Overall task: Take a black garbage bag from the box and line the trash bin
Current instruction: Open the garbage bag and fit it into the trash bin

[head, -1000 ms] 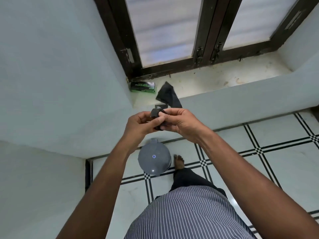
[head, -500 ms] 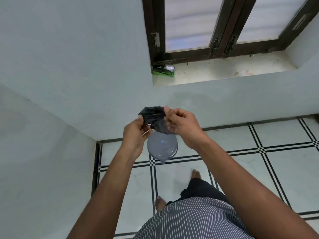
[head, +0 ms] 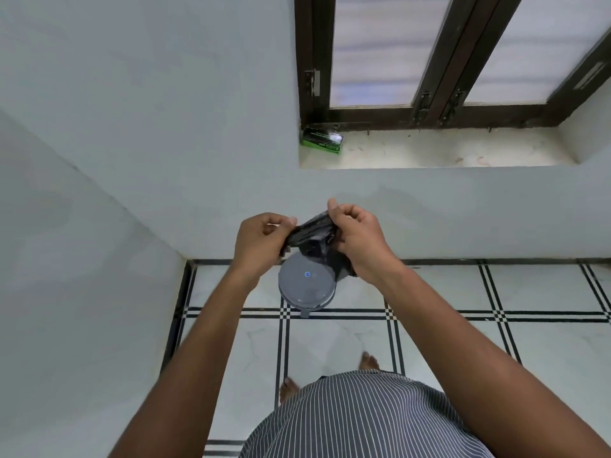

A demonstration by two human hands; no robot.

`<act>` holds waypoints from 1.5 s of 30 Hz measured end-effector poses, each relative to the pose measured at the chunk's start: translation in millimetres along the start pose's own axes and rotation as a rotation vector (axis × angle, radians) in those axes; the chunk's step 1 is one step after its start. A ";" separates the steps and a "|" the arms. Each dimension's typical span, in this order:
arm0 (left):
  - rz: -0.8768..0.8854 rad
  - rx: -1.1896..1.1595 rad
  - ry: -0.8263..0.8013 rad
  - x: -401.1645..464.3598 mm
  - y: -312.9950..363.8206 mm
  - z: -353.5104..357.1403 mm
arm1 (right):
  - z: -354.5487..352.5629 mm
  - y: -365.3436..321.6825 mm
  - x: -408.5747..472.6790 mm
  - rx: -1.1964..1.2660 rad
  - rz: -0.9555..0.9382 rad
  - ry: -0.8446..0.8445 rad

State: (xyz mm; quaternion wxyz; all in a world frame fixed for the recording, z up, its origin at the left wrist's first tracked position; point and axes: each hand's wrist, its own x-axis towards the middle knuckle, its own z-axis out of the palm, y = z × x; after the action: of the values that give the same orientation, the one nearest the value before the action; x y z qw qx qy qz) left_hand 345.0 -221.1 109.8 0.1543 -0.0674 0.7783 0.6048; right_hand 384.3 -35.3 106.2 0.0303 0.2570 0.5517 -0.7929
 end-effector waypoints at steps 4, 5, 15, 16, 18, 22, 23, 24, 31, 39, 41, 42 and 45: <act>-0.039 0.042 0.159 3.7 5.9 6.5 | -15.9 -2.7 0.4 -0.145 0.068 -0.179; -0.038 0.022 0.151 2.6 8.1 6.0 | -19.7 -8.3 -2.9 -0.234 0.078 -0.252; -0.077 -0.039 -0.113 -0.2 4.1 -0.5 | -13.8 -6.7 4.3 0.004 -0.115 0.100; -0.090 -0.018 -0.084 0.1 2.4 -1.5 | -15.5 -5.2 6.6 0.026 -0.113 0.141; -0.119 -0.034 -0.016 2.1 -2.4 -4.2 | -17.8 -4.2 7.1 0.057 -0.086 0.156; -0.121 -0.128 0.034 5.2 -9.8 -11.8 | -18.9 -6.0 4.6 0.084 0.039 0.130; -0.145 -0.218 0.006 5.0 -9.5 -13.1 | -20.1 -5.5 5.2 0.076 0.066 0.128; -0.184 -0.336 -0.032 4.6 -8.1 -14.1 | -21.8 -4.6 5.7 0.051 0.087 0.114; -0.158 -0.420 -0.087 9.7 -5.8 -14.8 | -20.6 -12.3 0.8 -0.380 -0.041 0.063; -0.148 -0.356 -0.091 9.3 5.1 -7.5 | -5.2 -24.1 3.1 -0.588 -0.245 -0.163; -0.131 -0.245 0.076 6.2 7.1 -0.1 | 1.1 -16.5 4.6 -0.607 -0.291 -0.067; -0.116 -0.187 0.162 3.6 8.0 3.2 | 4.2 -13.2 4.9 -0.626 -0.317 -0.016; -0.145 -0.203 0.041 -3.1 15.2 7.6 | 11.0 -8.0 1.6 -0.528 -0.310 0.007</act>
State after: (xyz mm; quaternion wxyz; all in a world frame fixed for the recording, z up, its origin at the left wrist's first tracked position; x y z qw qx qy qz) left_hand 344.7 -210.1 123.1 0.1739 -0.1511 0.7093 0.6662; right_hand 376.0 -41.6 115.2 -0.0272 0.1556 0.7714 -0.6165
